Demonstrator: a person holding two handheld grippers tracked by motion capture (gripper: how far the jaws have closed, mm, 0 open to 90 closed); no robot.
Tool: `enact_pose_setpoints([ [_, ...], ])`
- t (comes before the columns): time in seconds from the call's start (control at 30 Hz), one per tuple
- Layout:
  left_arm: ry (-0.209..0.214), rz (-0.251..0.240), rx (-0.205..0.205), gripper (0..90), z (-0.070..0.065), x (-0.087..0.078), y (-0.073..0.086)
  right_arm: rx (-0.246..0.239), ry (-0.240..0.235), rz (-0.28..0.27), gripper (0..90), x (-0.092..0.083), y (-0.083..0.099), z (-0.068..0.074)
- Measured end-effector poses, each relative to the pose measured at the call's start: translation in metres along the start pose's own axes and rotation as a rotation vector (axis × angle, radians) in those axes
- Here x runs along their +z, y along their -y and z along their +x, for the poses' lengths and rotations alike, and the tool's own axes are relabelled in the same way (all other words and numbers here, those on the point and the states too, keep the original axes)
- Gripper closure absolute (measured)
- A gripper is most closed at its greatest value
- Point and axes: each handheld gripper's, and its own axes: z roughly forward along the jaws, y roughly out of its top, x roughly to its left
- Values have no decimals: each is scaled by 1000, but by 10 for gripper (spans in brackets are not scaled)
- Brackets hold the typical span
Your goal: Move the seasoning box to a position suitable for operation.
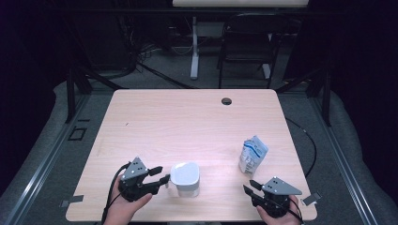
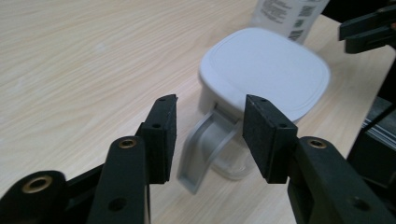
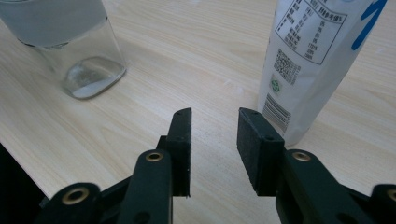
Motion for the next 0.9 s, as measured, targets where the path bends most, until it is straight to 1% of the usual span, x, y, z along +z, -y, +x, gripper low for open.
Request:
enact_pose_setpoints([
  [0.03, -6, 3, 11, 585, -1, 0, -3, 3, -1, 7, 651, 0, 1, 0],
  [0.07, -10, 5, 14, 586, -1, 0, -6, 1, -3, 6, 645, 1, 1, 0],
  [0.1, -8, 5, 14, 606, -1, 0, -8, -2, -2, 15, 639, 2, 2, 0],
  [0.17, -19, 7, 13, 612, -2, 0, -13, -3, -3, 15, 636, 1, 2, 0],
  [0.2, -23, 13, 19, 619, -2, 0, -15, -1, -3, 12, 634, 1, 2, 0],
  [0.27, -28, 16, 23, 653, -2, 1, -18, 0, -3, 12, 629, 0, 2, 0],
  [0.3, -20, 13, 17, 672, -1, 1, -20, 3, -3, 7, 629, 0, 2, 0],
  [0.33, -9, 8, 9, 724, -1, 1, -21, 5, -5, 1, 629, 0, 3, -1],
  [0.37, 3, 0, 5, 724, 0, 1, -22, 5, -5, 1, 629, 0, 3, -1],
  [0.4, 10, 0, 4, 746, 1, 1, -23, 8, -2, 1, 629, 0, 3, -2],
  [0.47, 19, 8, 14, 816, 1, 1, -25, 11, 3, 7, 631, 0, 4, -2],
  [0.53, 25, 5, 26, 882, 0, 1, -26, 15, 9, 11, 632, 0, 4, -3],
  [0.57, 29, 4, 30, 899, -1, 1, -26, 15, 11, 16, 632, 0, 5, -3],
  [0.6, 25, 5, 32, 900, -2, 1, -26, 24, 11, 14, 632, -1, 6, -4],
  [0.67, 31, 7, 36, 900, -3, 3, -24, 30, 13, 17, 632, -1, 6, -4],
  [0.73, 28, 7, 34, 900, -3, 5, -23, 35, 7, 9, 631, 0, 7, -4],
  [0.9, 37, 14, 34, 900, -3, 9, -22, 17, 11, 16, 630, 0, 7, -3],
])
